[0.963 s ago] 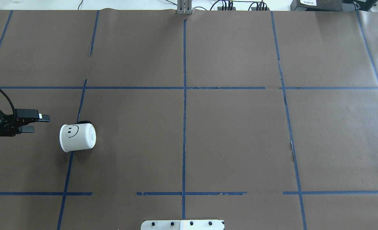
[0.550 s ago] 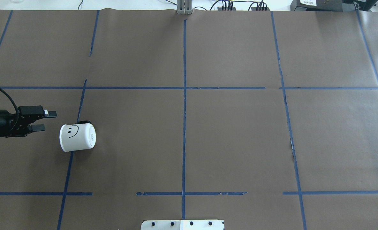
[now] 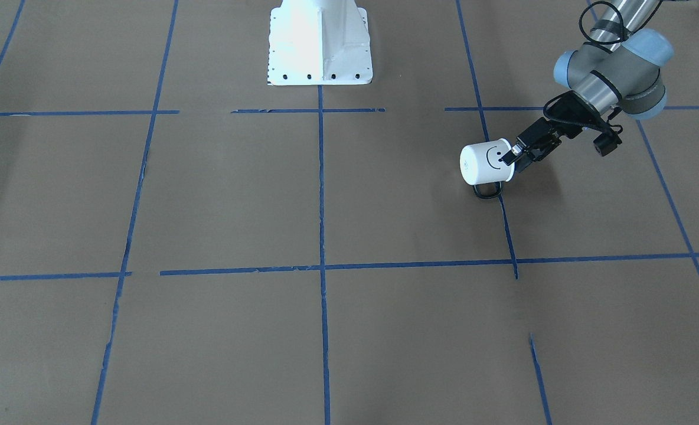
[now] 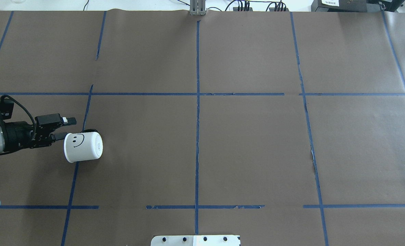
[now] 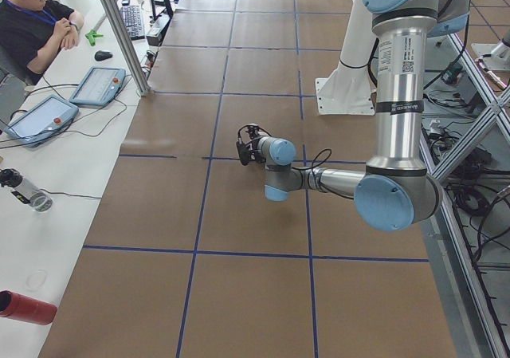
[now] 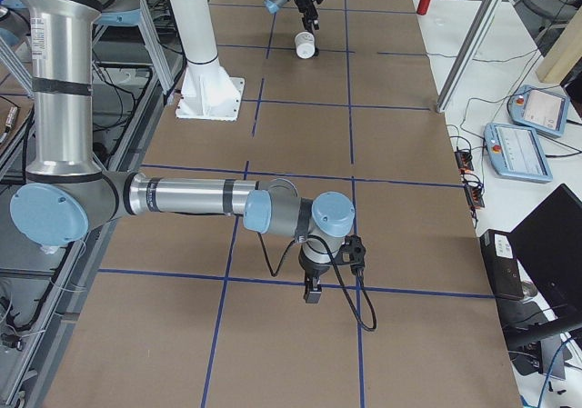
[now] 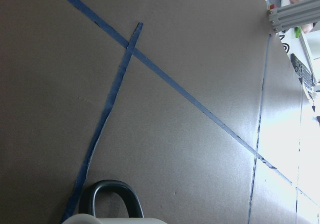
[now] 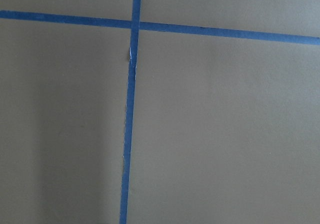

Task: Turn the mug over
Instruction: 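Close the left gripper on the mug's rim and lift it, then carry the mug farther from the robot and rotate it upright with the left gripper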

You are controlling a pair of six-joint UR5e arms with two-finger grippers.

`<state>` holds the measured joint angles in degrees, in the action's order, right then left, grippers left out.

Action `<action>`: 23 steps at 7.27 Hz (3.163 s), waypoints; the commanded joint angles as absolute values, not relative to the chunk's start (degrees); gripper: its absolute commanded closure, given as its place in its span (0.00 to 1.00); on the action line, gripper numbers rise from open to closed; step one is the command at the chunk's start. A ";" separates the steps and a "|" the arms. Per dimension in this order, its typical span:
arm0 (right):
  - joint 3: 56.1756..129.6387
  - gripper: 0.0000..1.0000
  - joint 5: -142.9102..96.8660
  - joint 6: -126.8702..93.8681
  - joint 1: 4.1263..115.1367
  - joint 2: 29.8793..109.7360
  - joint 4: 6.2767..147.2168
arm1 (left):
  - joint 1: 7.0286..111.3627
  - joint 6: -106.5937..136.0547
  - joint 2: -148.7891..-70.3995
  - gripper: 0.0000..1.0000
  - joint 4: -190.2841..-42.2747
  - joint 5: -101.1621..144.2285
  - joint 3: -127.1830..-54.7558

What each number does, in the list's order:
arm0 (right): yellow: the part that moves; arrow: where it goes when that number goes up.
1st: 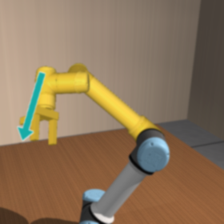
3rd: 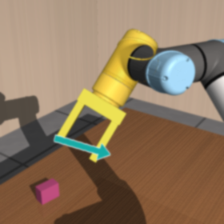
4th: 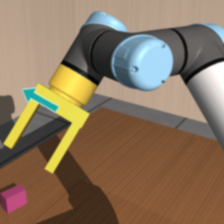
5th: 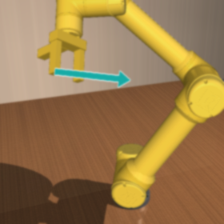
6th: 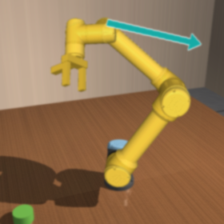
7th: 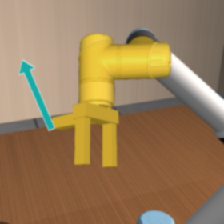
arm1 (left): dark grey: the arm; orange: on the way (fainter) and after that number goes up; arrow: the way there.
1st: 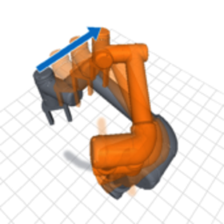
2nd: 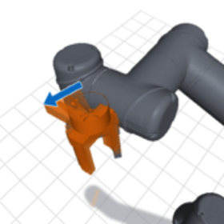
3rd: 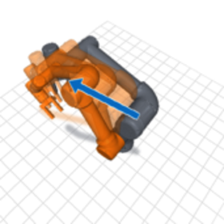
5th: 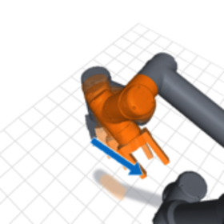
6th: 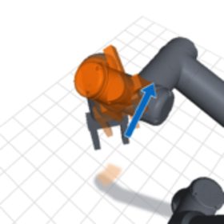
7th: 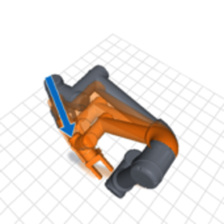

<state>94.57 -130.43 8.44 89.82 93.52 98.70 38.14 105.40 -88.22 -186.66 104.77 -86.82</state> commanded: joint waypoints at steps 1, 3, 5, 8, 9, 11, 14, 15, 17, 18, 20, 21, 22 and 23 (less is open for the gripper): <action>94.57 0.00 -130.43 8.44 89.82 93.52 98.70 | 37.53 105.38 -88.59 0.17 -189.30 104.68 -85.61; 94.57 0.00 -130.43 8.44 89.82 93.52 98.70 | 37.44 105.38 -89.64 0.92 -190.81 105.29 -85.17; 94.57 0.00 -130.43 8.44 89.82 93.52 98.70 | 37.53 105.29 -90.87 1.00 -190.99 109.85 -85.69; 94.57 0.00 -130.43 8.44 89.82 93.52 98.70 | 37.88 107.65 -96.13 1.00 -189.77 115.12 -85.96; 94.57 0.00 -130.43 8.44 89.82 93.52 98.70 | 38.66 107.67 -96.85 1.00 -185.06 115.66 -86.13; 94.57 0.00 -130.43 8.44 89.82 93.52 98.70 | 39.72 106.97 -105.24 1.00 -158.17 115.49 -89.20; 94.57 0.00 -130.43 8.44 89.82 93.52 98.70 | 39.55 106.88 -124.48 1.00 -124.64 113.65 -89.38; 94.57 0.00 -130.43 8.44 89.82 93.52 98.70 | 39.38 106.79 -127.85 1.00 -117.93 111.99 -89.47; 94.57 0.00 -130.43 8.44 89.82 93.52 98.70 | 39.11 106.61 -132.78 1.00 -107.90 107.44 -89.39; 94.57 0.00 -130.43 8.44 89.82 93.52 98.70 | 38.07 105.57 -135.85 1.00 -99.84 105.14 -89.21; 94.57 0.00 -130.43 8.44 89.82 93.52 98.70 | 33.67 104.77 -142.35 1.00 -86.35 99.85 -86.24; 94.57 0.00 -130.43 8.44 89.82 93.52 98.70 | 32.53 103.72 -144.73 1.00 -84.48 99.93 -82.91; 94.66 0.00 -130.43 8.44 89.82 93.52 98.70 | 30.95 102.93 -147.28 1.00 -83.68 100.02 -79.75; 94.57 0.00 -130.43 8.44 89.82 93.52 98.70 | 30.76 102.40 -148.09 1.00 -83.67 100.19 -78.50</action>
